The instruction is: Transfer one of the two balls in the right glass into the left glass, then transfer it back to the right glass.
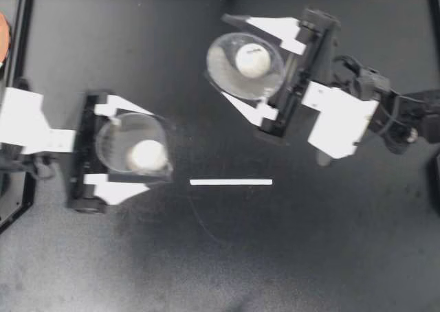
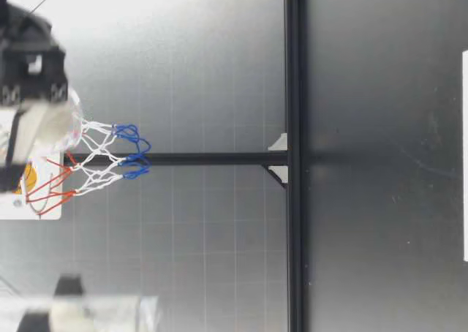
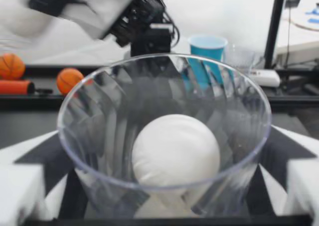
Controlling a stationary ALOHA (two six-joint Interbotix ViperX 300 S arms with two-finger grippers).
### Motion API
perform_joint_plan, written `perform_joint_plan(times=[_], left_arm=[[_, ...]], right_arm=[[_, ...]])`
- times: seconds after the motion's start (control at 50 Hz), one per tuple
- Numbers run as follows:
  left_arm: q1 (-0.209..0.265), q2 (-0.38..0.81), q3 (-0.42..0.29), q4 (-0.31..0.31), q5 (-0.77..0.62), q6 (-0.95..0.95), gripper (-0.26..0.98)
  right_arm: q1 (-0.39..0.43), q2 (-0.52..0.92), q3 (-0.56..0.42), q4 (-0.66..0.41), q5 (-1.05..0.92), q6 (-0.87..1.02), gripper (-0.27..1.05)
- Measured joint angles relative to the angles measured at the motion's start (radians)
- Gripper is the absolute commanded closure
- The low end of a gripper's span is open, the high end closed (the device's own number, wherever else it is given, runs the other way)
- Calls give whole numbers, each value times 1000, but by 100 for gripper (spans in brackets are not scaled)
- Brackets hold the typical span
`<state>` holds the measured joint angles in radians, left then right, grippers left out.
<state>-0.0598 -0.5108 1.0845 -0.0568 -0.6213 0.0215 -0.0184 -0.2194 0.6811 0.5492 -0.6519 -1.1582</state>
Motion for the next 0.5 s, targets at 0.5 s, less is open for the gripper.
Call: perform_joint_plan(times=[0.5], left_arm=[[104, -261, -110, -2, 508, 377, -5]], right_arm=[[67, -57, 127, -17, 81, 494, 11]])
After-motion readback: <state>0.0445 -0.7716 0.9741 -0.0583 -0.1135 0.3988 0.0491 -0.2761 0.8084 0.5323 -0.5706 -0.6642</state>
